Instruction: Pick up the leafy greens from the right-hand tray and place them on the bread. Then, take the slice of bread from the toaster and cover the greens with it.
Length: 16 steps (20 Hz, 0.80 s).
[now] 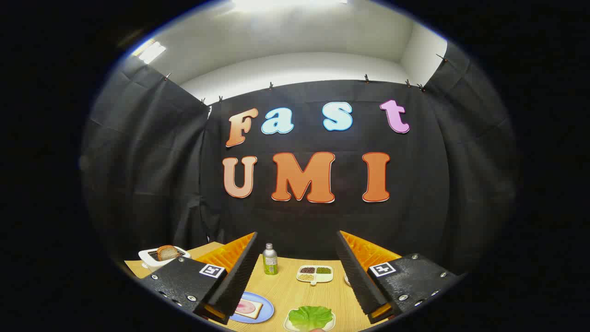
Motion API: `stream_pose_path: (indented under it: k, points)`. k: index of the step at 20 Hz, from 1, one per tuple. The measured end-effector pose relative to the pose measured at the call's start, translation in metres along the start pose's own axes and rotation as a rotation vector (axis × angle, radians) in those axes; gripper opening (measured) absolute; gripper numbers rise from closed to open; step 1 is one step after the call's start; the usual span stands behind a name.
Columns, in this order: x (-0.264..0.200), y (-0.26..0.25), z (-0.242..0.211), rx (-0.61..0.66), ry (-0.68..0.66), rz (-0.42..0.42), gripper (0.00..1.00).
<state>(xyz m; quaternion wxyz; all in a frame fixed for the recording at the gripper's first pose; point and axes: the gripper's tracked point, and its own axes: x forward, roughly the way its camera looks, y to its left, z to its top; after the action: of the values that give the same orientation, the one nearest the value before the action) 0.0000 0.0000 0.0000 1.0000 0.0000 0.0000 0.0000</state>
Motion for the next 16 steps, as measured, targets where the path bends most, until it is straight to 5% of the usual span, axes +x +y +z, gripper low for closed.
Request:
stream_pose_path:
  k: [16]
  points:
    - [-0.0029,-0.0086,-0.0008,0.014,-0.010,-0.005,0.98]
